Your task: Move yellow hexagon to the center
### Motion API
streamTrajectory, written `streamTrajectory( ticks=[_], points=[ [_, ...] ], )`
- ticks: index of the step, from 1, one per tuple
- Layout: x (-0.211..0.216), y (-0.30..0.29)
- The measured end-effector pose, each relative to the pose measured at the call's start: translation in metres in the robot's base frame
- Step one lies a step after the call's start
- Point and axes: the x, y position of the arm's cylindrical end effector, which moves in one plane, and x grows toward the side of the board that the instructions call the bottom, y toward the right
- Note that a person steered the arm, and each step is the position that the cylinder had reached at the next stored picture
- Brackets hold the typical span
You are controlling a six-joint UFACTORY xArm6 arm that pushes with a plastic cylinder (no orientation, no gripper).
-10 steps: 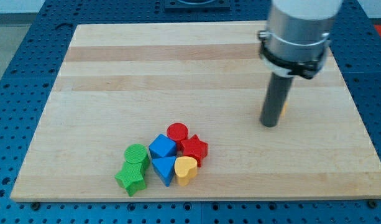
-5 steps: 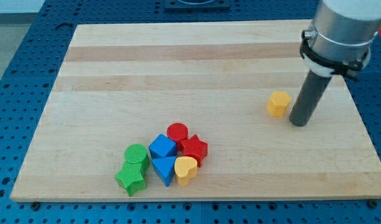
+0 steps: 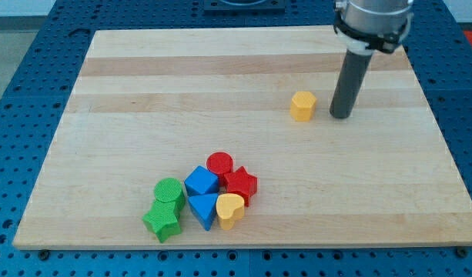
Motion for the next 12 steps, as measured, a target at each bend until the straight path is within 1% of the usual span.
streamTrajectory(
  ticks=[1,2,3,4,5,6,7,8,10,11,12],
  points=[
    [-0.017,-0.030],
    [-0.013,-0.089],
    [-0.012,-0.114],
    [-0.011,-0.085],
    [0.018,-0.073],
    [0.049,-0.081],
    [0.048,-0.124],
    [0.036,-0.151],
    [0.044,-0.153],
    [0.065,-0.129],
    [0.055,-0.093]
  ],
)
